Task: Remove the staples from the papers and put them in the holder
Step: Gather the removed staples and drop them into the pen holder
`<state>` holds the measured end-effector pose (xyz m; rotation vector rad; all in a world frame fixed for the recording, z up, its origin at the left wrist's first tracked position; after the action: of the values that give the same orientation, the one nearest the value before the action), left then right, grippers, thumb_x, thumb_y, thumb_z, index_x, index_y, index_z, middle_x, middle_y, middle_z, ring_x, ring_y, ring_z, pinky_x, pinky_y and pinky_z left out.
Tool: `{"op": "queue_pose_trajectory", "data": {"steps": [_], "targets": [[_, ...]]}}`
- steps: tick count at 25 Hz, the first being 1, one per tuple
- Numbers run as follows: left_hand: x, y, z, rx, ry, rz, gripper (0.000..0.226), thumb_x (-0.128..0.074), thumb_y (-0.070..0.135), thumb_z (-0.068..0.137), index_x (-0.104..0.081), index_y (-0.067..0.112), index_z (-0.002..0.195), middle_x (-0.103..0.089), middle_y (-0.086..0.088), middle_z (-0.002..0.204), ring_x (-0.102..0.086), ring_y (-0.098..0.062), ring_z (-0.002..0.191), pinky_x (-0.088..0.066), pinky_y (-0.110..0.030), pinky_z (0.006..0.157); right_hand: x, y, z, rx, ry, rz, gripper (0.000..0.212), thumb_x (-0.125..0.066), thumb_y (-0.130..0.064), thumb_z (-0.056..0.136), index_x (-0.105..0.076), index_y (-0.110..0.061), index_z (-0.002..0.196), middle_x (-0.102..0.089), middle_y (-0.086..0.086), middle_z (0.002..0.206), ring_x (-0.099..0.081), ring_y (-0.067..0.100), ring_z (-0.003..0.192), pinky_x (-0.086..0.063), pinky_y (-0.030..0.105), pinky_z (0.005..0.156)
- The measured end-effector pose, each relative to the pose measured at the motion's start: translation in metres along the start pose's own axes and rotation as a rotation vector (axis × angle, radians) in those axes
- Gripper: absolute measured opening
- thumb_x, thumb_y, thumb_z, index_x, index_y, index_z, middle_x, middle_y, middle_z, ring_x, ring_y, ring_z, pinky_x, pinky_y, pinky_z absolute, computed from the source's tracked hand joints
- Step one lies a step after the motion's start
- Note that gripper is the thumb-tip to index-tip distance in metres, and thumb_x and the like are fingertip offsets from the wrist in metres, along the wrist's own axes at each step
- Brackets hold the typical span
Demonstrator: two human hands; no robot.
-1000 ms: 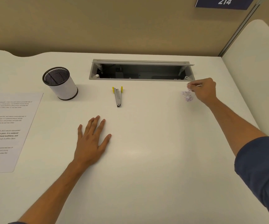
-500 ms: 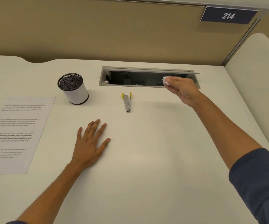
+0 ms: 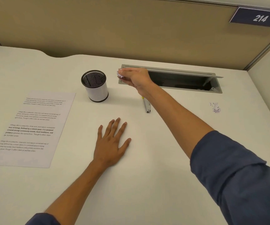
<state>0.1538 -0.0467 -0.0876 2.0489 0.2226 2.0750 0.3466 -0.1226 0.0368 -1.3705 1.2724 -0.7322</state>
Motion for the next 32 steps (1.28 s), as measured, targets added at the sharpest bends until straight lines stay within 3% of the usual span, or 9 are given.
{"op": "queue_pose_trajectory", "data": {"steps": [4, 6, 9, 12, 17, 19, 21, 28, 32], "targets": [[0.000, 0.000, 0.000, 0.003, 0.010, -0.004, 0.065, -0.015, 0.062, 0.096, -0.008, 0.036, 0.155, -0.003, 0.008, 0.164, -0.001, -0.012, 0.151, -0.001, -0.047, 0.120, -0.046, -0.005, 0.023, 0.154, 0.018, -0.281, 0.011, -0.074, -0.002, 0.079, -0.075, 0.003, 0.089, -0.070, 0.008, 0.075, -0.064, 0.014, 0.067, -0.057, 0.022, 0.066], [0.000, 0.000, 0.000, 0.003, 0.010, -0.006, 0.065, -0.016, 0.062, 0.096, -0.008, 0.036, 0.155, -0.003, 0.008, 0.164, -0.001, -0.012, 0.151, -0.001, -0.048, 0.120, -0.066, -0.014, 0.029, 0.317, 0.027, -0.563, 0.005, -0.072, -0.004, 0.076, -0.077, -0.005, 0.078, -0.072, 0.003, 0.071, -0.064, 0.012, 0.069, -0.056, 0.026, 0.072], [0.000, 0.000, 0.000, 0.001, 0.015, -0.020, 0.064, -0.017, 0.061, 0.097, -0.008, 0.036, 0.155, -0.002, 0.008, 0.164, -0.001, -0.013, 0.151, -0.001, -0.048, 0.121, -0.099, -0.018, 0.034, 0.495, -0.033, -1.007, 0.014, -0.063, -0.005, 0.076, -0.075, -0.010, 0.070, -0.071, 0.000, 0.073, -0.064, 0.016, 0.075, -0.048, 0.025, 0.068], [-0.001, -0.001, 0.000, 0.006, 0.008, -0.023, 0.064, -0.016, 0.062, 0.097, -0.002, 0.036, 0.155, 0.002, 0.008, 0.164, 0.003, -0.012, 0.151, 0.001, -0.048, 0.121, -0.118, -0.007, 0.038, 0.534, -0.148, -1.308, 0.016, -0.053, -0.003, 0.080, -0.060, -0.012, 0.068, -0.055, 0.005, 0.070, -0.053, 0.026, 0.069, -0.041, 0.028, 0.062], [-0.002, -0.001, 0.001, 0.003, 0.007, -0.033, 0.065, -0.017, 0.062, 0.097, -0.001, 0.036, 0.154, 0.004, 0.008, 0.164, 0.004, -0.012, 0.150, 0.002, -0.048, 0.121, -0.127, -0.003, 0.034, 0.571, -0.163, -1.627, 0.011, -0.042, -0.011, 0.088, -0.051, -0.010, 0.081, -0.057, 0.010, 0.090, -0.049, 0.033, 0.077, -0.037, 0.034, 0.065], [-0.002, -0.001, 0.001, 0.002, 0.008, -0.027, 0.065, -0.017, 0.062, 0.097, -0.002, 0.036, 0.154, 0.003, 0.008, 0.164, 0.004, -0.013, 0.151, 0.002, -0.048, 0.121, -0.129, -0.006, 0.033, 0.604, -0.149, -1.674, 0.019, -0.045, -0.009, 0.086, -0.059, -0.006, 0.098, -0.061, 0.011, 0.102, -0.055, 0.034, 0.087, -0.042, 0.035, 0.071], [-0.001, -0.001, 0.000, 0.001, 0.012, -0.027, 0.064, -0.017, 0.061, 0.097, -0.003, 0.036, 0.155, 0.002, 0.008, 0.164, 0.003, -0.013, 0.151, 0.001, -0.049, 0.121, -0.128, -0.010, 0.034, 0.618, -0.128, -1.669, 0.031, -0.049, -0.007, 0.084, -0.063, -0.013, 0.110, -0.063, 0.009, 0.110, -0.059, 0.032, 0.096, -0.044, 0.035, 0.075], [-0.001, 0.000, 0.000, -0.003, 0.025, -0.033, 0.064, -0.019, 0.061, 0.097, -0.009, 0.035, 0.155, -0.003, 0.007, 0.164, -0.003, -0.014, 0.151, -0.001, -0.049, 0.121, -0.119, -0.008, 0.033, 0.564, -0.100, -1.528, 0.017, -0.058, -0.015, 0.079, -0.068, -0.016, 0.093, -0.066, 0.003, 0.098, -0.060, 0.026, 0.089, -0.038, 0.029, 0.066], [0.000, 0.000, 0.000, 0.001, 0.020, -0.018, 0.064, -0.020, 0.061, 0.097, -0.011, 0.035, 0.155, -0.005, 0.007, 0.164, -0.004, -0.014, 0.151, -0.001, -0.048, 0.120, -0.088, -0.012, 0.020, 0.476, -0.077, -1.063, 0.015, -0.063, -0.019, 0.082, -0.074, -0.013, 0.089, -0.071, -0.002, 0.088, -0.064, 0.016, 0.083, -0.050, 0.029, 0.076]]}}
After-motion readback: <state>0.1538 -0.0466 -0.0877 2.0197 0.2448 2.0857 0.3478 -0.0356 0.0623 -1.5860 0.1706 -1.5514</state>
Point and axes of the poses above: each hand's wrist, its own z-axis towards the middle knuckle, its own x-axis out of the back of the hand, y = z × x, the point moved 7 cm from there along z, towards the middle knuckle
